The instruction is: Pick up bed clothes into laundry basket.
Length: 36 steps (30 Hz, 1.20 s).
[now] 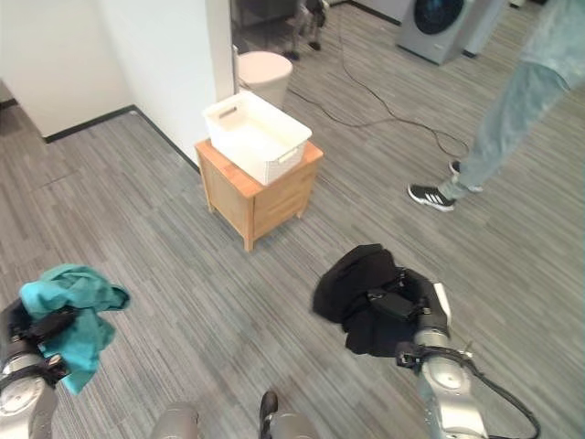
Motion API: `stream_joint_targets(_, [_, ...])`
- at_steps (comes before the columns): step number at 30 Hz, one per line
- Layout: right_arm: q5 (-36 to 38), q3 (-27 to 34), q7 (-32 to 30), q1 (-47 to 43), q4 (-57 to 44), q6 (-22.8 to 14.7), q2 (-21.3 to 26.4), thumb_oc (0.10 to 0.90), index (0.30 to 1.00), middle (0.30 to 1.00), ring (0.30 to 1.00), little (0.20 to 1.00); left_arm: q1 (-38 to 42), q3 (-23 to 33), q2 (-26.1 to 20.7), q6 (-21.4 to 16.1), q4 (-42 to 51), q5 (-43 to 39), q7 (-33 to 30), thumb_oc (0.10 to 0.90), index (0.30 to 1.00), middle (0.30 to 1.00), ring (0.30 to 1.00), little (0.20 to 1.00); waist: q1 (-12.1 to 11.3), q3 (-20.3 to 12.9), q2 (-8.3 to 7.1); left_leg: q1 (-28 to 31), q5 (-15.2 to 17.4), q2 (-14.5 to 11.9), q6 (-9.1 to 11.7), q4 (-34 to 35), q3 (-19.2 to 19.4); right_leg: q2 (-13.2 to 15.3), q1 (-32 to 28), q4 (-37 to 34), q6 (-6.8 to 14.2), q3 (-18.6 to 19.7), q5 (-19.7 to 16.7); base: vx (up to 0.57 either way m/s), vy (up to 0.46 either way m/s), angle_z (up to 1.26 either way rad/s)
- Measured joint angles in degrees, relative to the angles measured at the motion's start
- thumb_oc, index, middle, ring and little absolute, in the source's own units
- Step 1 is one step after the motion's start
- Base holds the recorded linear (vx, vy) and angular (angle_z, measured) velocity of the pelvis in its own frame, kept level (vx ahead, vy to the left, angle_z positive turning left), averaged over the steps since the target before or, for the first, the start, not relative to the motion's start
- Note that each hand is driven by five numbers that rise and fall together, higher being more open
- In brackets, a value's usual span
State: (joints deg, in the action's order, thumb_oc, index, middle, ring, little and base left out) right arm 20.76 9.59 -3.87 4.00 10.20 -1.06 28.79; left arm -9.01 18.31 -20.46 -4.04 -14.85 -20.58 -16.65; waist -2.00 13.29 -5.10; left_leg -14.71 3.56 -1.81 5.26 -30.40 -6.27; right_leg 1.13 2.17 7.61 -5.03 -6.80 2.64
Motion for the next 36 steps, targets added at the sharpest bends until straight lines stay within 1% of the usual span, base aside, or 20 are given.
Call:
stream_joint_targets(2, [-0.04,-1.07,-0.17,-1.42,0.49,-0.15,-0.10,0.400,0.300,0.300,0.300,0.300,-0.35,-0.01,-0.04,-0.17,0.60,0.02,0.03,0.400,0.300,0.300,0.300,0.300,-1.16,-0.40,0.76,0.68,-0.27,4.72,-0.45,14.13,0.86,-1.58,-3.28,-4.92,0.89,0.78,0.16,0.51,-0.179,-0.27])
stream_joint_targets(3, [-0.18,-1.50,0.20,-2.03,0.51,-0.16,0.08,0.400,0.300,0.300,0.300,0.300,-0.25,-0.03,0.07,-0.16,0.89,0.11,0.02,0.400,0.300,0.300,0.300,0.300,-2.29,-0.63,1.53,1.54,-1.70,6.10,-1.26,20.53,0.18,-2.59,-3.90,-6.18,0.62,1.81,-1.97,0.28,-0.102,-0.49])
stream_joint_targets(6, [-0.44,-4.00,0.25,-2.51,0.58,0.04,-0.05,0.400,0.300,0.300,0.300,0.300,-0.65,0.50,-0.03,-0.16,1.94,0.44,0.02,0.400,0.300,0.300,0.300,0.300,-3.56,-0.90,3.93,3.33,-5.07,7.32,-2.16,25.43,0.91,-5.30,-8.33,-10.39,0.92,2.46,-1.87,0.34,-0.065,-0.30])
stream_joint_targets(7, [-0.76,-5.14,0.96,-2.49,0.57,0.09,-0.37,0.400,0.300,0.300,0.300,0.300,-1.36,1.01,0.04,-0.18,2.76,0.50,0.03,0.400,0.300,0.300,0.300,0.300,-3.57,-1.26,5.02,5.59,-6.32,6.33,-4.28,26.06,1.04,-6.74,-10.39,-10.70,1.45,3.02,-1.01,0.31,0.022,-0.24])
stream_joint_targets(8, [-1.47,-5.94,1.32,-2.38,0.55,0.11,-1.02,0.400,0.300,0.300,0.300,0.300,-1.45,1.42,0.07,-0.19,2.84,0.54,0.02,0.400,0.300,0.300,0.300,0.300,-3.80,-1.35,5.35,7.55,-9.46,5.87,-7.00,27.20,1.09,-7.23,-11.07,-8.54,3.53,3.82,0.78,0.23,0.037,-0.38])
stream_joint_targets(10, [-2.67,-7.02,2.66,-2.25,-0.56,0.16,-1.40,0.400,0.300,0.300,0.300,0.300,-1.24,1.89,0.57,-0.03,2.49,0.60,-0.07,0.400,0.300,0.300,0.300,0.300,-3.78,-0.40,7.42,11.94,-9.97,3.64,-7.86,30.12,1.24,-7.27,-1.57,14.89,11.94,2.20,5.89,0.13,0.019,-0.21])
stream_joint_targets(11, [-2.92,-7.09,3.11,-0.63,-2.00,0.17,-1.46,0.400,0.300,0.300,0.300,0.300,-1.26,1.88,0.11,-0.05,3.02,0.63,0.01,0.400,0.300,0.300,0.300,0.300,-2.82,-0.76,6.68,13.59,-10.10,4.60,-8.27,31.36,0.82,-5.60,1.57,22.88,13.53,2.55,7.45,0.10,-0.010,0.23])
stream_joint_targets(12, [-3.44,-6.56,3.36,0.29,-2.88,0.05,-2.15,0.400,0.300,0.300,0.300,0.300,-0.89,2.01,-0.41,-0.01,3.54,0.64,-0.11,0.400,0.300,0.300,0.300,0.300,-2.02,-0.52,6.09,14.78,-9.14,6.24,-10.58,31.33,-0.47,-3.06,5.05,30.86,13.16,3.22,8.99,0.19,-0.066,0.52])
stream_joint_targets(13, [-3.89,-6.12,3.35,0.58,-2.89,0.13,-2.58,0.400,0.300,0.300,0.300,0.300,-0.17,1.90,-0.46,0.00,3.76,0.64,-0.14,0.400,0.300,0.300,0.300,0.300,-0.85,-0.57,5.42,15.83,-9.42,7.08,-10.75,31.21,-1.16,-1.52,6.41,33.49,12.20,4.57,9.75,0.14,-0.068,0.52])
stream_joint_targets(14, [-4.27,-6.14,3.46,0.74,-2.98,0.26,-2.52,0.400,0.300,0.300,0.300,0.300,0.23,1.92,-0.58,-0.01,4.32,0.66,0.05,0.400,0.300,0.300,0.300,0.300,-0.67,-0.34,5.95,16.51,-8.30,7.57,-10.54,31.19,-1.75,0.08,8.02,34.07,12.47,5.95,9.59,0.20,-0.122,0.45])
stream_joint_targets(16, [-4.37,-5.70,3.42,1.18,-2.97,0.29,-3.08,0.400,0.300,0.300,0.300,0.300,1.45,1.93,-0.92,-0.15,4.77,0.71,0.11,0.400,0.300,0.300,0.300,0.300,0.04,-0.19,6.35,17.42,-8.24,7.78,-10.51,31.22,-3.88,1.32,9.33,29.38,11.94,8.11,9.47,0.16,-0.164,0.48])
stream_joint_targets(19, [-4.84,-4.52,3.46,4.79,-2.88,0.49,-3.94,0.400,0.300,0.300,0.300,0.300,4.50,1.69,-1.92,-0.32,4.66,1.11,0.05,0.400,0.300,0.300,0.300,0.300,1.58,-0.64,5.72,18.01,-8.11,8.02,-9.68,32.34,-7.47,0.18,6.51,9.58,12.22,15.78,6.35,0.09,-0.121,0.77])
stream_joint_targets(20, [-4.94,-4.24,3.24,5.41,-2.37,0.54,-4.98,0.400,0.300,0.300,0.300,0.300,4.17,1.73,-1.88,-0.57,4.66,1.07,-0.02,0.400,0.300,0.300,0.300,0.300,1.12,-1.11,4.87,18.71,-7.86,8.33,-9.32,32.90,-7.35,0.63,5.72,5.26,11.71,15.96,3.46,0.08,-0.104,0.31])
stream_joint_targets(21, [-4.87,-4.26,3.22,5.65,-1.56,0.58,-5.63,0.400,0.300,0.300,0.300,0.300,2.95,1.78,-1.23,-0.60,4.42,1.01,-0.30,0.400,0.300,0.300,0.300,0.300,1.14,-1.40,4.47,20.19,-7.35,8.74,-8.64,33.56,-7.36,0.97,3.83,1.38,10.42,15.82,-3.13,0.07,-0.116,0.04])
stream_joint_targets(24, [-4.16,-3.87,3.21,5.74,0.02,0.63,-5.59,0.400,0.300,0.300,0.300,0.300,0.14,0.68,0.56,-0.62,4.32,0.99,0.18,0.400,0.300,0.300,0.300,0.300,1.12,-2.03,5.85,21.08,-6.04,7.08,-6.69,33.54,-6.83,-0.11,-0.50,-5.42,8.55,14.98,-6.45,0.05,-0.097,-0.03])
stream_joint_targets(30, [-1.44,-1.73,1.89,5.07,0.18,0.69,-5.59,0.400,0.300,0.300,0.300,0.300,-0.30,-1.51,1.17,-0.59,4.18,0.44,0.92,0.400,0.300,0.300,0.300,0.300,1.26,-1.90,5.32,21.29,-4.91,3.78,-5.13,34.79,-7.37,-2.92,-3.43,-10.86,6.94,13.48,-8.38,-0.03,-0.096,0.01])
stream_joint_targets(31, [-0.84,-1.72,1.74,4.97,0.79,0.33,-5.74,0.400,0.300,0.300,0.300,0.300,-0.25,-1.77,1.02,-0.57,4.09,-0.15,1.53,0.400,0.300,0.300,0.300,0.300,1.63,-1.82,5.18,21.16,-4.35,3.34,-4.75,34.86,-4.99,-2.28,-3.45,-10.96,6.95,11.66,-8.37,-0.01,-0.020,0.37])
stream_joint_targets(32, [0.92,-1.20,0.76,4.44,2.49,0.03,-6.45,0.400,0.300,0.300,0.300,0.300,0.01,-2.68,0.32,-0.53,3.55,-1.20,3.04,0.400,0.300,0.300,0.300,0.300,3.03,-1.85,5.30,19.99,-4.36,1.54,-5.01,34.81,1.40,-1.78,-3.52,-10.86,6.87,8.96,-7.98,-0.08,-0.064,0.56])
stream_joint_targets(33, [1.64,-0.30,-0.37,4.40,3.82,0.08,-6.92,0.400,0.300,0.300,0.300,0.300,0.37,-3.62,0.32,-0.44,3.59,-1.93,4.46,0.400,0.300,0.300,0.300,0.300,3.57,-1.87,5.31,20.35,-4.85,0.91,-4.35,35.28,4.73,-1.62,-2.83,-10.40,6.83,8.33,-7.22,-0.05,-0.039,0.54])
stream_joint_targets(36, [3.16,-0.09,-1.02,3.17,7.36,0.20,-6.96,0.400,0.300,0.300,0.300,0.300,-0.81,-4.89,0.54,0.39,3.46,-2.01,5.81,0.400,0.300,0.300,0.300,0.300,2.95,-1.85,5.34,20.23,-5.73,0.57,-4.66,35.31,7.65,-1.61,-1.81,-9.90,7.14,9.43,-7.27,-0.08,-0.054,-0.16])
